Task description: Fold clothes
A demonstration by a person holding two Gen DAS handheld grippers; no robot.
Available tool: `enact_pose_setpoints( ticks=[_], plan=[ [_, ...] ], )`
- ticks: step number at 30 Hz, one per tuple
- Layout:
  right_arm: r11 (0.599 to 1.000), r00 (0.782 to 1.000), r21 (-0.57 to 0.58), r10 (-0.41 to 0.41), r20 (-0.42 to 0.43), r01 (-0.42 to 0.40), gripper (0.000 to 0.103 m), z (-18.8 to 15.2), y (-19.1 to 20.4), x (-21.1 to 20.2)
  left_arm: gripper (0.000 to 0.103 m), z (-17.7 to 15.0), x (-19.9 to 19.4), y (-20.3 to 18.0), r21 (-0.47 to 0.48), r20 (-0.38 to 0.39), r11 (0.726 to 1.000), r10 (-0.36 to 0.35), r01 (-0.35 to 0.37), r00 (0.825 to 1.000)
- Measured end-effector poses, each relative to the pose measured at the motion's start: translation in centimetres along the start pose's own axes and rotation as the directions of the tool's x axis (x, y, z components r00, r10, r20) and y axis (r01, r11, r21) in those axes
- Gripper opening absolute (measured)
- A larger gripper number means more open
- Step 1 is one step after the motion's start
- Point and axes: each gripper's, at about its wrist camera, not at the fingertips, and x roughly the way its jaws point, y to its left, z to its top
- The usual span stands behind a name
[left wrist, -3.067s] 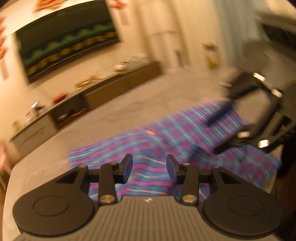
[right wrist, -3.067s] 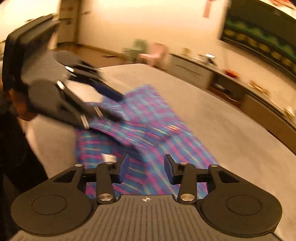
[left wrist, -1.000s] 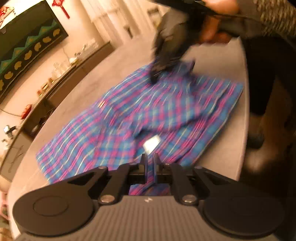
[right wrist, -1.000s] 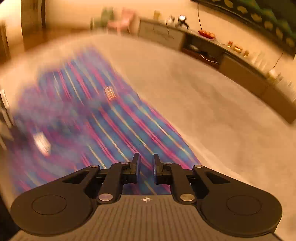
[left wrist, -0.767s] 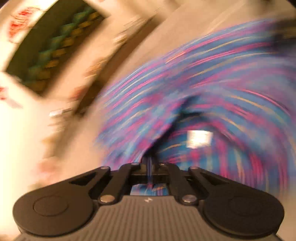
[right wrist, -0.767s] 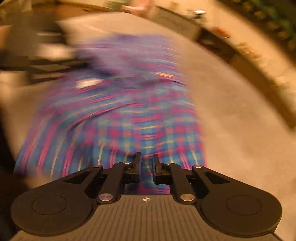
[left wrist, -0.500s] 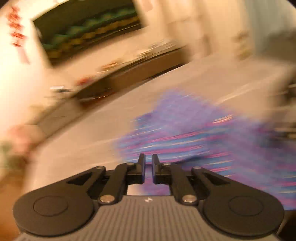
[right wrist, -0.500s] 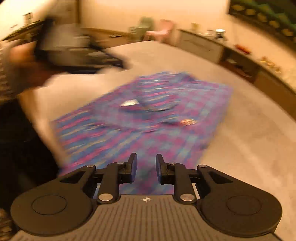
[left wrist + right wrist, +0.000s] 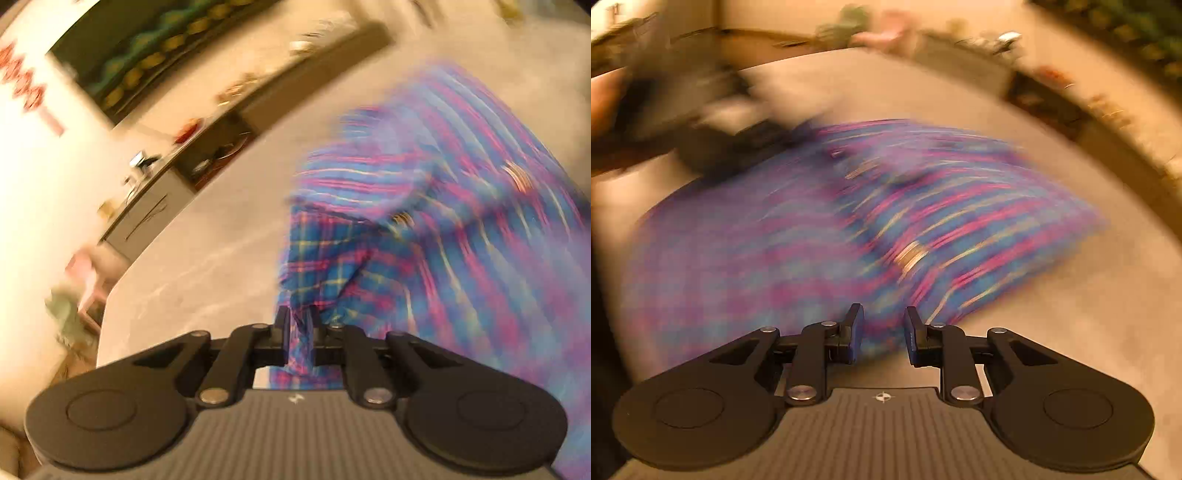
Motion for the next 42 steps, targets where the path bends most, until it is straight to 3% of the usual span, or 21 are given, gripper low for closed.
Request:
enact_pose_setpoints(
  ticks=[2,4,7,10,12,14,17,20,23,27,30,32,33,35,37,40,42],
  plan=[
    [0.994,0.993,-0.022,0.112,0.024,-0.112,0.044,-0.5,1.4,-1.4,0.014,0.2,-1.4,2.2,-0.099,0.049,0.994,-0.046,0.051,0.998],
    [0.996,0.992,-0.021,0.093,0.083,-0.091,0.049,0.2,0.6,-2.2,0.016,-0.2,-2.5,3.8,-0.164,0.077,0.98,-0.103,0.115,0.992],
    [1.0,0.984,0.029,-0.01,0.175,0.005,0.051,2.4,-4.1,-1.9,0.017,-1.8,-3.5,3.7,-0.117,0.073,0.969,-0.21,0.217,0.975],
    [0.996,0.977,0.018,-0.084,0.197,0.082,0.051,3.9,-8.6,0.7,0.017,-3.1,-2.9,1.5,0.007,0.007,0.975,-0.224,0.224,0.975],
    [0.994,0.984,-0.02,-0.107,0.142,0.11,0.05,3.5,-10.8,3.5,0.016,-4.4,-2.1,-0.2,0.08,-0.054,0.979,-0.182,0.186,0.982],
    [0.994,0.99,-0.017,-0.109,0.088,0.111,0.05,2.2,-12.4,5.4,0.014,-5.1,-1.4,-1.1,0.16,-0.027,0.984,-0.073,0.076,0.997],
    [0.99,0.997,0.122,-0.078,0.018,0.075,0.05,1.2,-14.0,4.9,0.002,-4.1,0.9,-1.7,0.189,-0.012,0.982,0.013,-0.011,1.0],
    [0.995,0.994,-0.005,-0.099,-0.049,0.099,0.052,0.7,-12.0,3.6,0.0,-2.7,3.3,-1.9,0.189,-0.011,0.98,0.063,-0.06,0.998],
    [0.997,0.996,-0.023,-0.08,-0.028,0.08,0.053,0.7,-12.6,2.2,0.01,-1.4,1.7,0.1,0.128,-0.027,0.991,-0.03,0.033,0.999],
    [0.995,0.99,0.091,0.016,0.142,-0.029,0.053,1.8,-14.1,-0.3,0.012,-0.9,-2.5,4.1,-0.09,0.12,0.98,-0.168,0.179,0.979],
    [0.981,0.973,0.163,0.065,0.223,-0.103,0.053,2.2,-14.5,-2.1,0.013,0.0,-1.8,6.8,-0.321,0.183,0.92,-0.174,0.226,0.967],
    [0.98,0.97,0.167,0.066,0.232,-0.107,0.053,2.2,-13.9,-2.0,0.014,0.9,0.3,7.3,-0.429,0.165,0.868,-0.198,0.251,0.966],
    [0.98,0.97,0.167,0.063,0.234,-0.104,0.053,2.0,-13.6,-2.2,0.014,1.4,1.3,6.8,-0.448,0.142,0.855,-0.221,0.261,0.965],
    [0.981,0.976,0.173,0.048,0.214,-0.086,0.053,1.8,-13.5,-1.7,0.014,2.1,2.8,5.3,-0.403,0.097,0.855,-0.315,0.327,0.944],
    [0.982,0.983,0.18,0.022,0.182,-0.056,0.053,1.4,-13.8,-0.9,0.013,2.6,3.2,3.2,-0.279,0.046,0.874,-0.401,0.398,0.915],
    [0.977,0.99,0.212,-0.011,0.141,-0.019,0.053,0.7,-15.3,-0.4,0.011,1.6,2.6,0.1,-0.102,-0.027,0.924,-0.373,0.369,0.927],
    [0.981,0.985,0.191,0.001,0.174,-0.035,0.053,1.3,-14.9,-1.1,0.013,1.0,2.0,0.3,-0.097,-0.018,0.923,-0.376,0.373,0.926]
  ],
)
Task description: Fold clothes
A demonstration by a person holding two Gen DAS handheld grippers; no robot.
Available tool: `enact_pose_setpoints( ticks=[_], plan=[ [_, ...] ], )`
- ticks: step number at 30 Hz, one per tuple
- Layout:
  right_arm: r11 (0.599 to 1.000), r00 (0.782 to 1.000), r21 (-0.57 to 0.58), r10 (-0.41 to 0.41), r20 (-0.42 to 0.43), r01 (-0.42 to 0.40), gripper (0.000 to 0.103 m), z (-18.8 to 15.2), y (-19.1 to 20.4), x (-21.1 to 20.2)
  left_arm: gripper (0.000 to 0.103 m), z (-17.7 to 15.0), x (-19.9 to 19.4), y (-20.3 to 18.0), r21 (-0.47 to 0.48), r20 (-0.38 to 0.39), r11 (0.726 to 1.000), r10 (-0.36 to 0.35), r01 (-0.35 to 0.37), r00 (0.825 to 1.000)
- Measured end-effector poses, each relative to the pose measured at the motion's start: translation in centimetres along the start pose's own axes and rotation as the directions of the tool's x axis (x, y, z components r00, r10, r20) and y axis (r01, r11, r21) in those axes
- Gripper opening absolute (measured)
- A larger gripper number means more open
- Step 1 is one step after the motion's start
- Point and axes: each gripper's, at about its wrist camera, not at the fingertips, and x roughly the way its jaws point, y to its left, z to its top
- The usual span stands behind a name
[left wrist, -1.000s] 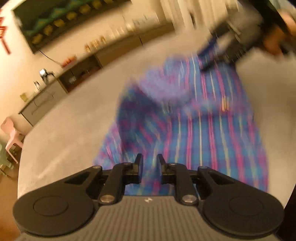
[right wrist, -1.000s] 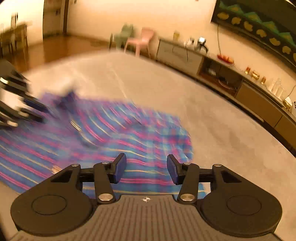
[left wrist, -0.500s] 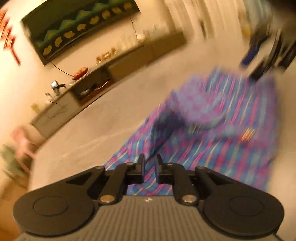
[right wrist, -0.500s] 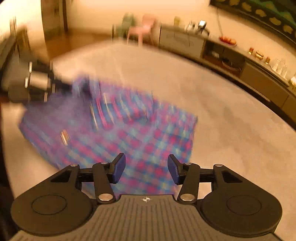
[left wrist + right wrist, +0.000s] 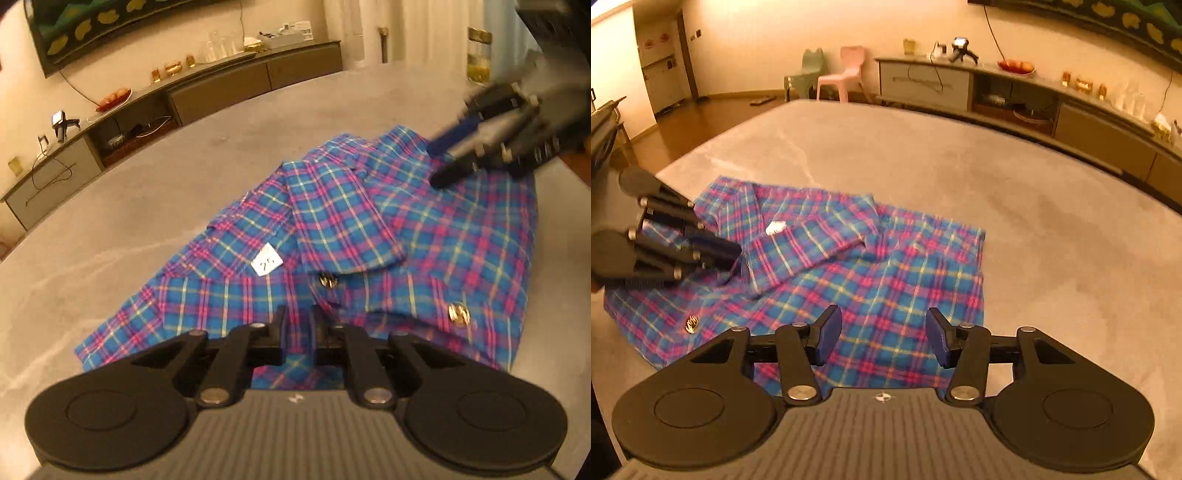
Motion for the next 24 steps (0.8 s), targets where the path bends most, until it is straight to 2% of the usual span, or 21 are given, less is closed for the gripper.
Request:
enact_pose_setpoints(
  ticks=[1,3,7,10,12,14,15,16,19,21,23,24],
  plan=[
    [1.0,1.0,-0.01,0.01,0.016,-0.01,0.053,0.3,0.3,-0.2,0.018,-0.2,-0.5,0.3,-0.006,0.008,1.0,-0.005,0.005,1.0],
    [0.996,0.996,-0.06,0.075,0.051,-0.072,0.053,1.6,1.6,-0.7,0.02,-0.5,-1.7,1.3,-0.026,0.04,1.0,0.008,-0.007,0.999],
    [0.983,0.991,-0.151,0.118,0.056,-0.108,0.053,4.3,4.9,0.3,0.019,-0.4,-3.5,3.7,-0.108,0.111,0.994,0.043,-0.031,0.993],
    [0.964,0.995,-0.256,0.087,0.043,-0.074,0.052,5.6,7.6,2.7,0.019,0.6,-3.4,4.3,-0.144,0.142,0.989,0.012,0.009,0.99],
    [0.946,0.997,-0.319,0.068,0.022,-0.058,0.051,6.0,8.7,4.7,0.019,1.3,-2.5,2.8,-0.087,0.116,0.996,-0.026,0.036,0.993],
    [0.919,0.999,-0.395,-0.013,-0.034,-0.002,0.05,6.0,9.2,7.1,0.02,1.2,-1.8,1.5,-0.024,0.08,0.999,-0.021,0.023,0.997],
    [0.924,0.997,-0.383,-0.031,-0.064,0.004,0.045,6.0,8.6,7.9,0.021,0.9,-1.5,0.9,0.007,0.061,1.0,-0.01,0.009,0.998],
    [0.93,0.994,-0.368,-0.047,-0.094,0.009,0.046,6.0,8.0,8.6,0.022,0.7,-1.1,0.4,0.039,0.043,0.999,0.001,-0.003,0.999],
    [0.972,0.99,-0.23,0.011,-0.137,-0.043,0.046,6.6,5.1,8.0,0.022,0.5,-1.1,-0.3,0.093,0.005,0.994,0.051,-0.051,0.999],
    [0.988,0.995,-0.139,0.057,-0.086,-0.069,0.046,6.5,2.9,5.8,0.023,-0.1,-3.3,0.5,0.109,0.045,0.989,0.097,-0.101,0.994],
    [0.999,1.0,-0.023,0.023,-0.017,-0.024,0.049,5.8,-0.1,2.8,0.026,-0.9,-5.6,1.7,0.101,0.087,0.985,0.134,-0.143,0.987],
    [1.0,1.0,-0.003,-0.01,0.003,0.01,0.049,5.0,-1.3,1.7,0.027,-1.5,-6.0,2.7,0.079,0.077,0.983,0.157,-0.163,0.985]
  ],
)
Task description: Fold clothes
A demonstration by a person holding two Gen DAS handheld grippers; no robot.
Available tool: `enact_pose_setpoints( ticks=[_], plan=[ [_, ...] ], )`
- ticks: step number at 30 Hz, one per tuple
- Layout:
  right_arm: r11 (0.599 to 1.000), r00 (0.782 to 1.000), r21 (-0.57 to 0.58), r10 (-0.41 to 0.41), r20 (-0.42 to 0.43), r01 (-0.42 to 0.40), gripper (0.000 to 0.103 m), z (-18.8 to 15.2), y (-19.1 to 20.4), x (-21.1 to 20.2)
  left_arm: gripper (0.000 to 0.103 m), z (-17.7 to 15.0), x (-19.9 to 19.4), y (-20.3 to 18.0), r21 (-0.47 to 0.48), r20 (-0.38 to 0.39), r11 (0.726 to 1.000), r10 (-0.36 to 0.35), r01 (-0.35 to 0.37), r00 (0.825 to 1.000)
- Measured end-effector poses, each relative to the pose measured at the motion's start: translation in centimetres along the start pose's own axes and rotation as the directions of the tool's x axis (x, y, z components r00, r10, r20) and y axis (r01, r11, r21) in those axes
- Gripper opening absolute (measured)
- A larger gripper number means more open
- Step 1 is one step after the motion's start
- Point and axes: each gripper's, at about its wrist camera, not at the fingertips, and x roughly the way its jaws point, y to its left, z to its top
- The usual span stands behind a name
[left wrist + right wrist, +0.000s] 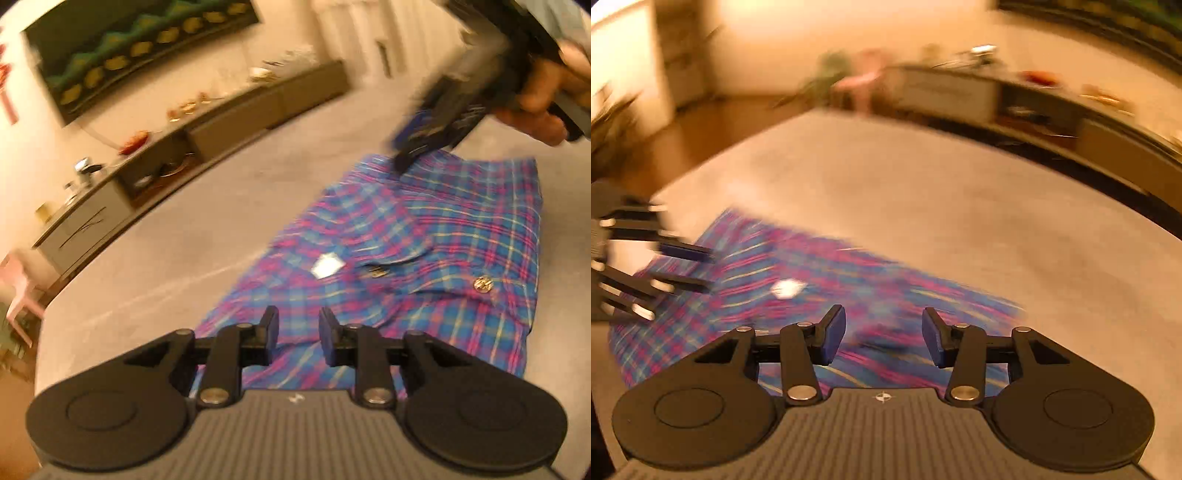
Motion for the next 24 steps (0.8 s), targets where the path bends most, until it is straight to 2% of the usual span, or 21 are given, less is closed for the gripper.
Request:
enact_pose_setpoints(
  ticks=[1,3,5,6,8,9,10,11,12,13,14,15,16,18,19,22,24],
  plan=[
    [0.999,0.999,0.019,-0.034,0.018,0.034,0.049,-0.9,-1.2,-1.1,0.027,-0.7,0.1,0.9,-0.017,-0.024,1.0,0.023,-0.023,0.999],
    [0.998,0.998,0.03,-0.058,-0.021,0.059,0.048,-2.4,-2.5,-0.5,0.027,-1.7,1.0,2.3,-0.043,-0.097,0.997,0.062,-0.067,0.993],
    [0.996,0.995,0.04,-0.08,-0.064,0.082,0.047,-3.9,-3.6,0.1,0.025,-2.5,2.0,2.2,-0.031,-0.147,0.996,0.08,-0.085,0.986],
    [0.994,0.99,0.036,-0.101,-0.095,0.104,0.047,-4.2,-3.8,0.6,0.026,-2.8,2.2,1.9,-0.025,-0.156,0.996,0.084,-0.089,0.984],
    [0.995,0.993,0.051,-0.081,-0.087,0.085,0.046,-3.7,-3.9,0.3,0.028,-2.7,1.8,1.9,-0.041,-0.134,0.996,0.079,-0.085,0.988],
    [0.996,0.994,0.044,-0.072,-0.079,0.076,0.046,-3.3,-3.8,0.0,0.037,-2.6,1.6,2.1,-0.056,-0.123,0.995,0.078,-0.085,0.989],
    [0.998,0.997,0.027,-0.061,-0.049,0.063,0.048,-3.0,-3.7,-0.6,0.05,-2.5,1.5,2.2,-0.065,-0.118,0.994,0.082,-0.09,0.99],
    [0.999,0.999,0.01,-0.049,-0.018,0.049,0.051,-2.8,-3.6,-1.3,0.055,-2.5,1.5,2.2,-0.07,-0.119,0.994,0.08,-0.089,0.99],
    [0.999,0.999,0.003,-0.046,-0.023,0.046,0.064,-2.9,-3.7,-1.0,0.056,-2.6,1.6,2.2,-0.071,-0.125,0.994,0.068,-0.077,0.99],
    [0.999,0.999,-0.004,-0.044,-0.03,0.044,0.073,-2.9,-3.8,-0.7,0.053,-2.6,1.6,2.1,-0.067,-0.127,0.996,0.054,-0.062,0.991],
    [0.999,0.998,-0.01,-0.041,-0.038,0.041,0.072,-3.0,-4.0,-0.3,0.049,-2.6,1.6,1.9,-0.057,-0.125,0.997,0.036,-0.044,0.992],
    [0.999,0.998,-0.017,-0.039,-0.045,0.038,0.069,-3.0,-4.1,0.0,0.036,-2.5,1.6,1.7,-0.051,-0.123,0.998,0.016,-0.022,0.992],
    [0.999,0.998,-0.023,-0.037,-0.053,0.036,0.05,-3.0,-4.3,0.4,0.022,-2.5,1.5,1.6,-0.048,-0.122,0.999,-0.004,-0.002,0.993],
    [1.0,0.997,-0.016,-0.017,-0.076,0.016,0.026,-3.0,-4.5,1.1,0.0,-2.6,1.2,1.3,-0.037,-0.112,0.999,-0.025,0.021,0.993],
    [0.999,0.997,-0.031,-0.025,-0.074,0.022,0.02,-2.9,-4.2,0.9,0.0,-2.6,0.9,1.2,-0.025,-0.1,1.0,-0.018,0.015,0.995],
    [0.996,0.997,-0.079,-0.051,-0.065,0.046,0.011,-2.4,-3.2,0.5,0.0,-2.3,0.1,1.6,-0.027,-0.043,0.999,0.019,-0.02,0.999],
    [0.995,0.997,-0.093,-0.053,-0.06,0.047,0.008,-2.1,-3.4,-0.2,0.0,-1.7,-0.3,2.2,-0.054,0.002,0.997,0.052,-0.052,0.999]
  ],
)
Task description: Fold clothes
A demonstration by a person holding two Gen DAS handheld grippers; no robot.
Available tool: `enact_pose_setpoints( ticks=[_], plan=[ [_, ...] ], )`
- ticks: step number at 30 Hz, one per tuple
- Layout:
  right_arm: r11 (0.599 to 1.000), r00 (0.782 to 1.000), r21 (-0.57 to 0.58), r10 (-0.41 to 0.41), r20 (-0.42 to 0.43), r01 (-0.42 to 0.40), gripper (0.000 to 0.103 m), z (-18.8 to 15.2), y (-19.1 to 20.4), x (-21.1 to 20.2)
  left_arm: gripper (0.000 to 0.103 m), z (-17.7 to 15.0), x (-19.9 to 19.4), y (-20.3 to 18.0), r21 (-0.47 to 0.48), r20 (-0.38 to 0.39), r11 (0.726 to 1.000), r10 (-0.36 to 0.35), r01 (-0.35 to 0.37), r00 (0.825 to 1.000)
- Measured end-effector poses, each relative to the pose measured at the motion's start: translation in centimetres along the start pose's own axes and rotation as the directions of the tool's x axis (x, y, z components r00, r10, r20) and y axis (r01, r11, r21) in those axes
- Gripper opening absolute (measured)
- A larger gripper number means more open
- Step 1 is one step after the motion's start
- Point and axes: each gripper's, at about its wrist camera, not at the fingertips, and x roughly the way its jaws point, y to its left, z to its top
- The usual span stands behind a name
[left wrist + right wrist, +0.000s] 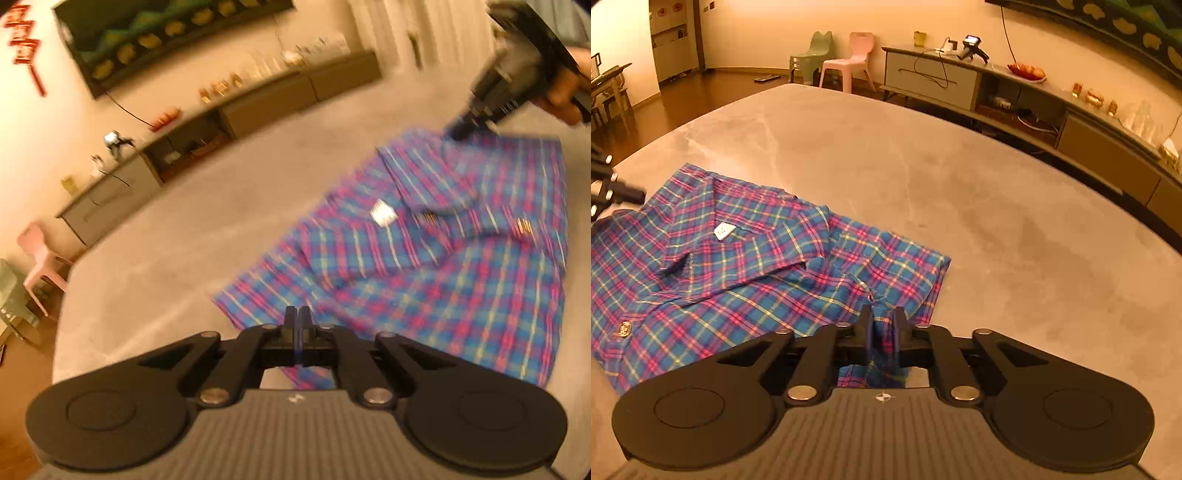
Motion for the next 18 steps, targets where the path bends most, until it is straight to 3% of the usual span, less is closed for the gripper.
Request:
enact_pose_setpoints(
  ticks=[5,7,8,9,10,12,14,18],
  plan=[
    [1.0,0.999,0.016,-0.021,-0.034,0.022,0.008,0.1,-0.8,-0.5,0.0,1.4,2.0,1.0,-0.044,0.009,0.998,0.034,-0.034,0.999],
    [0.999,1.0,0.048,-0.004,-0.03,0.005,0.01,-0.2,-1.2,-0.3,0.002,1.8,2.8,1.2,-0.058,0.011,0.998,-0.002,0.003,1.0],
    [0.997,1.0,0.074,0.013,-0.003,-0.013,0.014,0.1,-1.4,-0.5,0.004,2.0,3.1,1.4,-0.071,0.015,0.996,-0.047,0.048,0.999],
    [0.995,0.999,0.1,0.03,0.025,-0.032,0.026,0.5,-1.5,-0.8,0.01,2.2,3.4,1.6,-0.082,0.016,0.992,-0.091,0.092,0.996],
    [0.991,0.997,0.125,0.046,0.055,-0.052,0.045,0.8,-1.7,-1.0,0.01,2.3,3.8,1.9,-0.093,0.014,0.987,-0.134,0.134,0.991],
    [0.985,0.99,0.134,0.093,0.108,-0.107,0.06,2.2,-1.4,-1.0,0.012,2.5,4.9,2.5,-0.123,0.004,0.974,-0.189,0.188,0.982],
    [0.982,0.984,0.11,0.14,0.111,-0.152,0.06,3.8,-0.8,0.1,0.013,2.6,6.0,3.1,-0.159,-0.008,0.962,-0.228,0.224,0.974],
    [0.976,0.977,0.051,0.213,-0.015,-0.212,0.06,6.1,1.0,5.0,0.02,2.3,7.7,4.7,-0.244,-0.034,0.937,-0.264,0.249,0.964]
  ],
)
